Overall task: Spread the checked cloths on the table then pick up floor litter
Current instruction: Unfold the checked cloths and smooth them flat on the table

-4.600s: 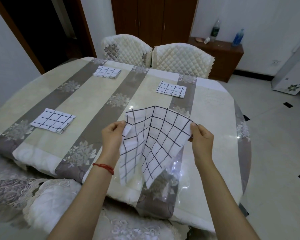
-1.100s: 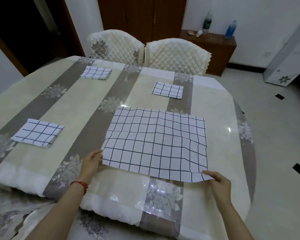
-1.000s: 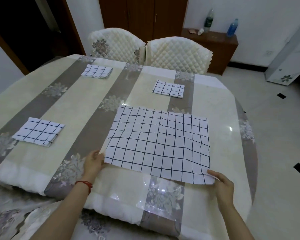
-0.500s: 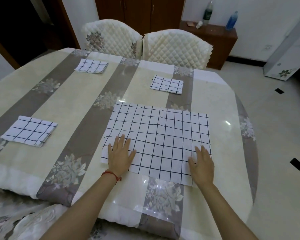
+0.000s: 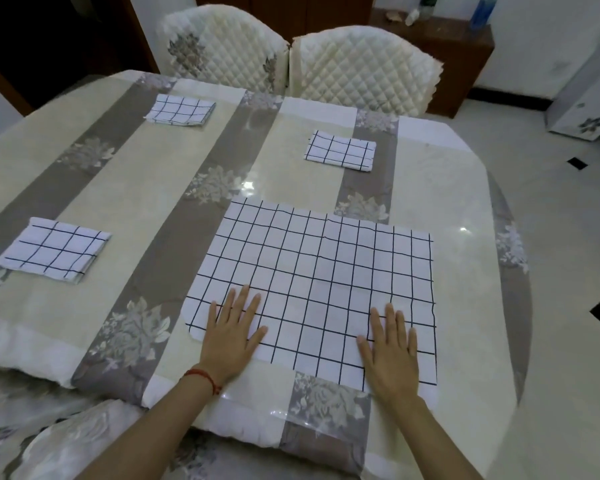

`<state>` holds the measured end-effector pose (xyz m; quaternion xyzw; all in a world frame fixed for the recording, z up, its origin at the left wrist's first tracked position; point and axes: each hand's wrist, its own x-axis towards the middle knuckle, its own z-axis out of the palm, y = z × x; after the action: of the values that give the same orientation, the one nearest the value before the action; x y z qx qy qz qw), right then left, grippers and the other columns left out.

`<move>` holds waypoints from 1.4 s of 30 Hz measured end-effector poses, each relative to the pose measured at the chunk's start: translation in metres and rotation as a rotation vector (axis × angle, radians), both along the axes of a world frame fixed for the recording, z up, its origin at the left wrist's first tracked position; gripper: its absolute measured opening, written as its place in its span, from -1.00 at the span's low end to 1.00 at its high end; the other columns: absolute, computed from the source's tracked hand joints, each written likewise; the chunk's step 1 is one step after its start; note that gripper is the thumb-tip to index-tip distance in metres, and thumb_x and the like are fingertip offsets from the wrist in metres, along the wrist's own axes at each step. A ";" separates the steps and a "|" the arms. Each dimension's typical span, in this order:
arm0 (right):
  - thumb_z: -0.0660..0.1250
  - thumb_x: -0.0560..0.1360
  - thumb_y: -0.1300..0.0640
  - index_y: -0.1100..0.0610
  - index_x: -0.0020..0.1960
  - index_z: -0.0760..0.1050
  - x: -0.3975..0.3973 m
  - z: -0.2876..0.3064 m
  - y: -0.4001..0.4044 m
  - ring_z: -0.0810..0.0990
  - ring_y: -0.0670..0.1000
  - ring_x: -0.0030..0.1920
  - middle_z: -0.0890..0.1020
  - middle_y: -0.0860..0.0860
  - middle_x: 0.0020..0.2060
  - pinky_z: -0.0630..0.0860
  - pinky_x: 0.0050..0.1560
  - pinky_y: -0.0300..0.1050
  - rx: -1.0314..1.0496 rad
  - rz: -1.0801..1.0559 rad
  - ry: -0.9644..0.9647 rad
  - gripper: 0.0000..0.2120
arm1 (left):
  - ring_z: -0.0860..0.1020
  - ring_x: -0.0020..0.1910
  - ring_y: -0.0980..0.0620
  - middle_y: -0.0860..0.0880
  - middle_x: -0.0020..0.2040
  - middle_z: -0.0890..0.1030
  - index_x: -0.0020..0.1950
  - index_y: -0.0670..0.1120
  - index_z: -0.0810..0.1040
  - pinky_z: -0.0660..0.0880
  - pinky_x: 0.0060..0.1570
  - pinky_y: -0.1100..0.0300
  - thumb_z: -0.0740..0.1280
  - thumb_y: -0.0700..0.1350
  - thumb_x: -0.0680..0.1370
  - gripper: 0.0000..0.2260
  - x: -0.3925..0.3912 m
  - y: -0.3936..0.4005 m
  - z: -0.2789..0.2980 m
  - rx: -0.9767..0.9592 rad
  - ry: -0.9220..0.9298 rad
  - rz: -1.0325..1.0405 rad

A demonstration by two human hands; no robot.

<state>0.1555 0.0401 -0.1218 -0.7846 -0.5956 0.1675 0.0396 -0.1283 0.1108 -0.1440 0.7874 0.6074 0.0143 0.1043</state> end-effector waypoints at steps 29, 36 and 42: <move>-0.25 0.56 -0.22 0.06 0.49 0.07 -0.051 -0.016 0.037 0.00 0.05 0.48 0.19 0.10 0.49 -0.19 0.43 0.06 0.073 0.089 -0.102 -0.39 | 0.09 0.46 -0.05 -0.09 0.48 0.28 0.49 0.00 0.11 -0.23 0.40 -0.01 -0.20 0.28 0.56 -0.40 0.065 0.021 0.004 -0.042 0.052 -0.069; -0.24 0.55 -0.23 0.04 0.49 0.08 -0.052 -0.017 0.036 -0.01 0.04 0.48 0.16 0.08 0.49 -0.24 0.44 0.01 0.110 0.092 -0.100 -0.39 | 0.02 0.47 0.00 -0.10 0.51 0.19 0.49 -0.01 0.10 -0.23 0.42 0.07 -0.19 0.29 0.55 -0.39 0.013 0.019 0.004 0.011 -0.021 0.002; -0.26 0.54 -0.26 0.00 0.51 0.02 -0.050 -0.019 0.035 -0.08 0.00 0.50 0.05 0.04 0.51 -0.30 0.45 -0.03 0.117 0.089 -0.084 -0.37 | 0.00 0.51 0.04 -0.02 0.53 0.12 0.51 0.00 0.08 -0.27 0.45 0.18 -0.20 0.29 0.55 -0.38 -0.028 0.017 0.002 0.026 -0.065 0.076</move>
<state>0.1052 0.0755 -0.1407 -0.7600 -0.6398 0.1011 0.0528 -0.1560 0.1278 -0.1423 0.7642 0.6329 0.0518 0.1129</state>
